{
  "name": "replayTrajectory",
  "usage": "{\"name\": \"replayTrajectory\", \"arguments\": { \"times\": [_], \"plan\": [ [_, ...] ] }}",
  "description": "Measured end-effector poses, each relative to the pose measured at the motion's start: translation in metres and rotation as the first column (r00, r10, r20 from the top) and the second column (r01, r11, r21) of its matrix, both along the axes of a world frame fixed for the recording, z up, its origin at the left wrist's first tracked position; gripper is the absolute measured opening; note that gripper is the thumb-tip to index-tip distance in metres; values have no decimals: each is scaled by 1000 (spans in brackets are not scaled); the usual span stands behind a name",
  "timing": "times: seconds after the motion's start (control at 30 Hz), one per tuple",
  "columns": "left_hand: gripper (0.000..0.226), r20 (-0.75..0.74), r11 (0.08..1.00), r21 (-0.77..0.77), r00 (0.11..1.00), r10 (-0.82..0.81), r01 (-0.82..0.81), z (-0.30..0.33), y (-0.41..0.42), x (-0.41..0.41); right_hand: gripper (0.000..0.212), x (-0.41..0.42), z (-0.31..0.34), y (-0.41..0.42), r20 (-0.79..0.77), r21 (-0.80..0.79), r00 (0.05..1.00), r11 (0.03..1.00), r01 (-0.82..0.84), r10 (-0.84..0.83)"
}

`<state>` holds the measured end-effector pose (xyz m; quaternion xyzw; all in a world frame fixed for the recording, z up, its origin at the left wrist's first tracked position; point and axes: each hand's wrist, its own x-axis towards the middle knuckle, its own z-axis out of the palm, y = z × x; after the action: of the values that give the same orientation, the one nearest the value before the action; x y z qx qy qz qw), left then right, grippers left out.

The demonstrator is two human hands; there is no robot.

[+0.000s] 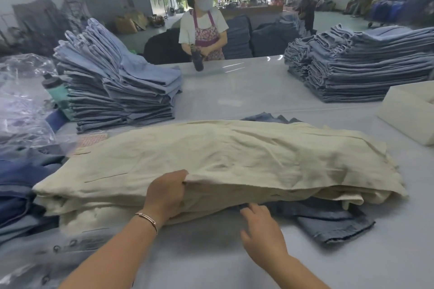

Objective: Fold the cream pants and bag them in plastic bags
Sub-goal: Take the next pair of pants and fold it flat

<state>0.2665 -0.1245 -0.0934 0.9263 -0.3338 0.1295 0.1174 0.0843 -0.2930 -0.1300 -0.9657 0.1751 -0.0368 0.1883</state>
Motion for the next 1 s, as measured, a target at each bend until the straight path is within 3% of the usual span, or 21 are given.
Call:
{"name": "replayTrajectory", "arguments": {
  "times": [0.07, 0.1, 0.13, 0.2, 0.27, 0.3, 0.33, 0.4, 0.47, 0.53, 0.57, 0.6, 0.63, 0.67, 0.7, 0.77, 0.9, 1.0],
  "plan": [
    [33, 104, 992, -103, 993, -64, 75, 16, 3, -4, 48, 16, 5, 3, 22, 178, 999, 984, 22, -26],
    [32, 187, 983, -134, 978, -96, 122, 22, 4, -5, 63, 23, 12, 5, 24, 385, 997, 921, 53, -67],
    [30, 251, 975, -144, 959, -129, 169, 28, 7, -9, 82, 30, 21, 8, 9, 641, 993, 763, 83, -115],
    [22, 322, 956, -119, 921, -218, 268, 35, 12, -19, 98, 42, 41, 13, -8, 957, 985, 283, 57, -170],
    [14, 345, 930, -108, 891, -297, 351, 36, 17, -35, 78, 52, 57, 11, 8, 996, 975, -90, -28, -221],
    [12, 344, 920, -110, 883, -320, 376, 35, 19, -46, 65, 56, 61, 11, -8, 973, 961, -223, -56, -277],
    [10, 335, 910, -117, 879, -340, 397, 32, 23, -56, 51, 58, 63, 12, -54, 955, 934, -293, -55, -353],
    [6, 323, 896, -127, 872, -368, 426, 21, 31, -75, 27, 57, 53, 17, -179, 956, 828, -292, 19, -531],
    [14, 290, 916, -178, 908, -301, 361, 2, 47, -89, 22, 44, 38, 19, -226, 953, 755, -299, 42, -615],
    [30, 122, 903, -423, 992, -21, 71, -20, 70, -99, 21, 28, 22, 16, -223, 963, 751, -259, 71, -622],
    [35, -77, 791, -582, 982, 174, -186, -28, 82, -102, 19, 21, 18, 14, -216, 972, 764, -207, 110, -608],
    [39, -353, 589, -654, 880, 318, -475, -32, 93, -100, 20, 15, 17, 13, -211, 977, 785, -136, 162, -583],
    [42, -617, 382, -603, 713, 333, -700, -36, 101, -94, 26, 12, 16, 13, -221, 972, 801, -64, 224, -556],
    [43, -783, 243, -523, 573, 242, -817, -39, 107, -86, 33, 8, 18, 14, -242, 959, 811, -3, 284, -532],
    [39, -858, 172, -479, 501, 113, -861, -41, 111, -76, 39, 6, 19, 13, -266, 943, 820, 39, 330, -506],
    [26, -884, 97, -467, 466, -39, -879, -34, 117, -56, 46, -2, 21, 9, -345, 909, 833, 68, 412, -433],
    [11, -885, -111, -405, 419, -201, -908, -3, 119, -18, 40, -15, 22, 5, -420, 894, 837, -2, 448, -351],
    [12, -868, -120, -344, 364, -337, -931, 26, 121, 4, 20, -12, 29, 6, -352, 927, 832, -36, 374, -428]
  ]
}}
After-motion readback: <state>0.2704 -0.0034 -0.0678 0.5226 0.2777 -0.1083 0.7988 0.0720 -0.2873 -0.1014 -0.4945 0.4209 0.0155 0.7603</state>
